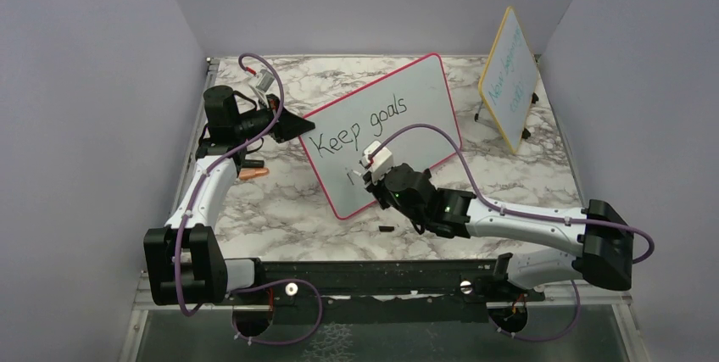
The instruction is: Write a sentence on the whiteboard
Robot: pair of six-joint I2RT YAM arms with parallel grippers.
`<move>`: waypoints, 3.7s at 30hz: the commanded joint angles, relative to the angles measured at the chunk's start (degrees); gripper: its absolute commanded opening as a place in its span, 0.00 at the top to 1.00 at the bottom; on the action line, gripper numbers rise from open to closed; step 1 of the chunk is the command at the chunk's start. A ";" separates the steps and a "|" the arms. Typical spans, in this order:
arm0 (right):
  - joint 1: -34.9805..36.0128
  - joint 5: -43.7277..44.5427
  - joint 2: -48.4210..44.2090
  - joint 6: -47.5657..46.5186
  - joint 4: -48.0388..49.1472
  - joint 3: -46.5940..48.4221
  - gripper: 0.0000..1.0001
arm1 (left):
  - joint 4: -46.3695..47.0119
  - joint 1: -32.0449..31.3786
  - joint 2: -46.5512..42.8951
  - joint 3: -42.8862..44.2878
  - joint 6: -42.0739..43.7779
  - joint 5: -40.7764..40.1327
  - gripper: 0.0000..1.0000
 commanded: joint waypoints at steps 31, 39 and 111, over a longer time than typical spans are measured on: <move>-0.12 -0.52 2.65 2.92 -8.03 1.44 0.99 | -4.20 -1.29 1.59 -1.28 4.31 -4.16 1.00; -0.12 -0.85 2.73 3.07 -7.34 1.42 1.00 | -4.29 -1.29 1.51 -1.28 4.40 -4.30 1.00; -1.44 3.19 0.95 6.59 -9.04 -0.37 1.00 | -4.81 -1.22 1.60 -1.10 4.56 -4.91 1.00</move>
